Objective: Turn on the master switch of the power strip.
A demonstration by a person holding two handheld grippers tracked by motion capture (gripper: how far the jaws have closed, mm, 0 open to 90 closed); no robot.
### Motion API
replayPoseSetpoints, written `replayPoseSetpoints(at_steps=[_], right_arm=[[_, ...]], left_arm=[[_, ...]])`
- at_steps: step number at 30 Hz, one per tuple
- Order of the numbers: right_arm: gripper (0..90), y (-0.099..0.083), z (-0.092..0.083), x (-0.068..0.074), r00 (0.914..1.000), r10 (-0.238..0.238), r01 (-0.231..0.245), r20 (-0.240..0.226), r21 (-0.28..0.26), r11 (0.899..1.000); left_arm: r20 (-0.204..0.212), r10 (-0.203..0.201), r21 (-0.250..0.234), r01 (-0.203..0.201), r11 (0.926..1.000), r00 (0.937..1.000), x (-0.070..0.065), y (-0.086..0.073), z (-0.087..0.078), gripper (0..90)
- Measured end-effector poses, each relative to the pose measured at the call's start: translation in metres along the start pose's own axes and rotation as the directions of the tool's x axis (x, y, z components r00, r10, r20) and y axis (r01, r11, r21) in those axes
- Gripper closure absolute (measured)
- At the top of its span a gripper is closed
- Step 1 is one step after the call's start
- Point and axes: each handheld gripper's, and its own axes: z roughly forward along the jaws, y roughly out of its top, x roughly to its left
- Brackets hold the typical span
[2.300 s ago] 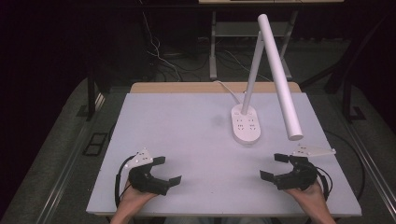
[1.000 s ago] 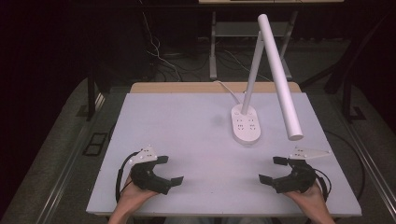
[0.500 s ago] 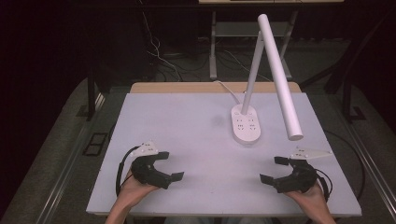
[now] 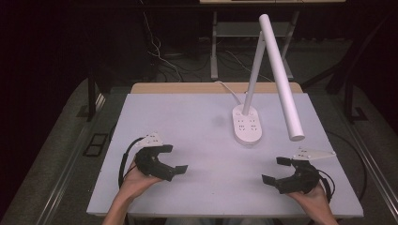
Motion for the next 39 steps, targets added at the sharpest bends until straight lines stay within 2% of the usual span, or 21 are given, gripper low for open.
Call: replayPoseSetpoints(at_steps=[10, 27, 39], right_arm=[[0.0, 0.000, -0.001, 0.000, 1.0000, 0.002, -0.002, 0.000, 0.000, 1.000], [0.1, -0.001, 0.000, 0.000, 1.0000, 0.002, -0.002, 0.002, 0.005, 1.000], [0.0, -0.001, -0.001, 0.001, 1.0000, 0.003, -0.003, 0.006, 0.001, 1.000]], left_arm=[[0.011, 0.011, 0.016, -0.011, 0.9998, 0.9999, 0.003, 0.016, 0.006, 0.0], [0.019, 0.038, 0.049, -0.039, 0.9980, 0.9991, 0.015, 0.044, 0.023, 0.0], [0.031, 0.045, 0.052, -0.046, 0.9976, 0.9985, 0.021, 0.060, 0.033, 0.7]])
